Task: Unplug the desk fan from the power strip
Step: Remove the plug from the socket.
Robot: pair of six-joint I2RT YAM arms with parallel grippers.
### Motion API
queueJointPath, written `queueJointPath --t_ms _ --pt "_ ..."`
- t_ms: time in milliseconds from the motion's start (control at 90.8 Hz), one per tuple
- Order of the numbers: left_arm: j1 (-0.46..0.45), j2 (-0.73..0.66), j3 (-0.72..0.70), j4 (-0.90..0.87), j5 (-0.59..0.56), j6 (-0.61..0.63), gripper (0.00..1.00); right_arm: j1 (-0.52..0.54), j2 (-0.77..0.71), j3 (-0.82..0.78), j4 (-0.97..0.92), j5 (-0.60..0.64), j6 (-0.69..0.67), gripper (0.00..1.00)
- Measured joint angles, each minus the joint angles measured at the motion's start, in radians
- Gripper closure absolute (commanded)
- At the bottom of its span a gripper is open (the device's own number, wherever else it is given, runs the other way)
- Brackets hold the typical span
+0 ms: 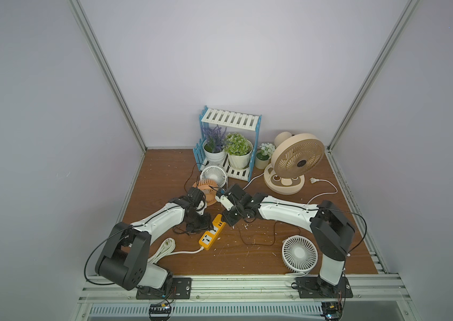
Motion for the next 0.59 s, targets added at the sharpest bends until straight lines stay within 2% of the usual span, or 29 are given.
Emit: queueJointPath --t_ms 198,594 --pt "0.000 0.020 0.014 -0.005 0.004 0.007 0.56 0.007 -0.010 -0.009 0.004 0.002 -0.004 1.00" --pt "0.000 0.059 0.034 -0.012 0.050 0.024 0.58 0.007 -0.055 -0.047 -0.003 0.007 -0.008 1.00"
